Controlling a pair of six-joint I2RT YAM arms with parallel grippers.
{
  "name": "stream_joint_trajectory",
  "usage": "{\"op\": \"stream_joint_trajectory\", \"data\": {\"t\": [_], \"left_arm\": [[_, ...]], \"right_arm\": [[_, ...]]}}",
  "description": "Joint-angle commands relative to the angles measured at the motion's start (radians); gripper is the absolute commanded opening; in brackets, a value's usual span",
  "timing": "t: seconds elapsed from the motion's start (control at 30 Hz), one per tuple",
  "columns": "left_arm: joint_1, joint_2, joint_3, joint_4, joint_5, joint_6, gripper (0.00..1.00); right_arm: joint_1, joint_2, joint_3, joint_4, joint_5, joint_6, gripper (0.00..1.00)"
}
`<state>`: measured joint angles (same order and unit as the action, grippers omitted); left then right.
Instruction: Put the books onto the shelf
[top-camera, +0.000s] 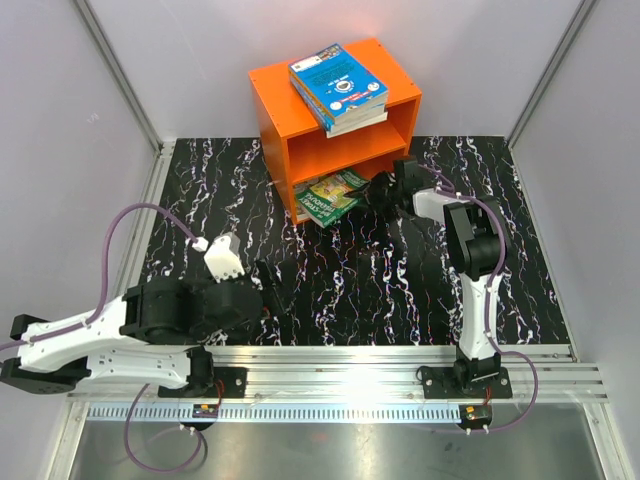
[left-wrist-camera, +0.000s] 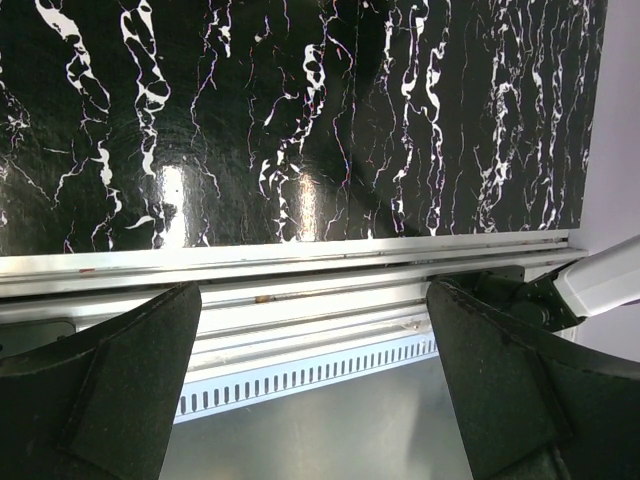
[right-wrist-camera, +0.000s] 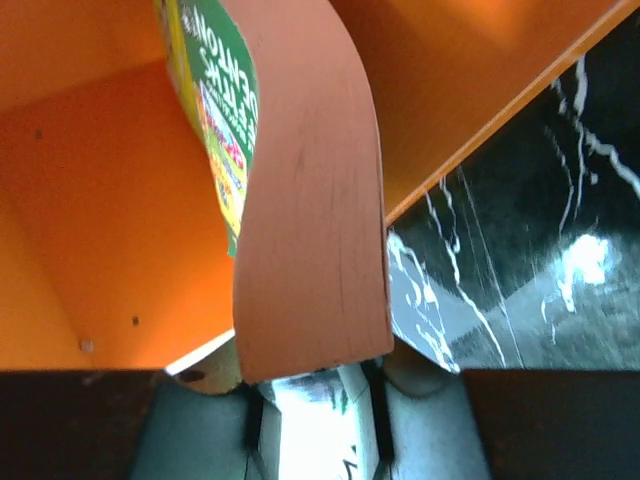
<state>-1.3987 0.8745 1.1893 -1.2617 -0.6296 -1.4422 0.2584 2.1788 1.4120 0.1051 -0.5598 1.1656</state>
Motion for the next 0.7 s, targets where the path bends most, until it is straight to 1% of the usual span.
{"op": "stream_joint_trajectory", "data": {"t": [0.0, 0.07, 0.13, 0.3, 0.4, 0.43, 0.5, 0.53, 0.6, 0.67], "left_arm": [[0.004, 0.009, 0.013, 0.033, -0.002, 0.014, 0.98], [0.004, 0.006, 0.01, 0.028, 0.001, 0.008, 0.98], [0.003, -0.006, 0.003, 0.031, 0.001, 0.002, 0.98], [0.003, -0.057, -0.052, 0.082, -0.015, 0.002, 0.98], [0.004, -0.095, -0.079, 0.119, -0.034, 0.02, 0.99], [0.004, -0.106, -0.086, 0.131, -0.039, 0.028, 0.99], [0.009, -0.137, -0.1, 0.154, -0.05, 0.049, 0.99], [0.01, -0.146, -0.103, 0.162, -0.053, 0.06, 0.99], [0.018, -0.17, -0.109, 0.179, -0.058, 0.094, 0.99], [0.02, -0.183, -0.117, 0.195, -0.059, 0.127, 0.99]], "right_arm": [[0.004, 0.042, 0.123, -0.1, 0.083, -0.047, 0.22], [0.005, 0.046, 0.139, -0.131, 0.1, -0.053, 0.09], [0.005, 0.01, 0.125, -0.139, 0.113, -0.073, 0.0], [0.002, -0.099, 0.038, -0.15, 0.109, -0.167, 0.0], [0.002, -0.195, -0.031, -0.13, 0.084, -0.213, 0.0], [0.002, -0.249, -0.051, -0.122, 0.071, -0.222, 0.0], [0.002, -0.304, -0.122, -0.084, 0.052, -0.242, 0.0], [0.002, -0.362, -0.166, -0.087, 0.043, -0.251, 0.0], [0.002, -0.421, -0.211, -0.087, 0.026, -0.256, 0.0], [0.004, -0.505, -0.28, -0.088, -0.021, -0.251, 0.0]]}}
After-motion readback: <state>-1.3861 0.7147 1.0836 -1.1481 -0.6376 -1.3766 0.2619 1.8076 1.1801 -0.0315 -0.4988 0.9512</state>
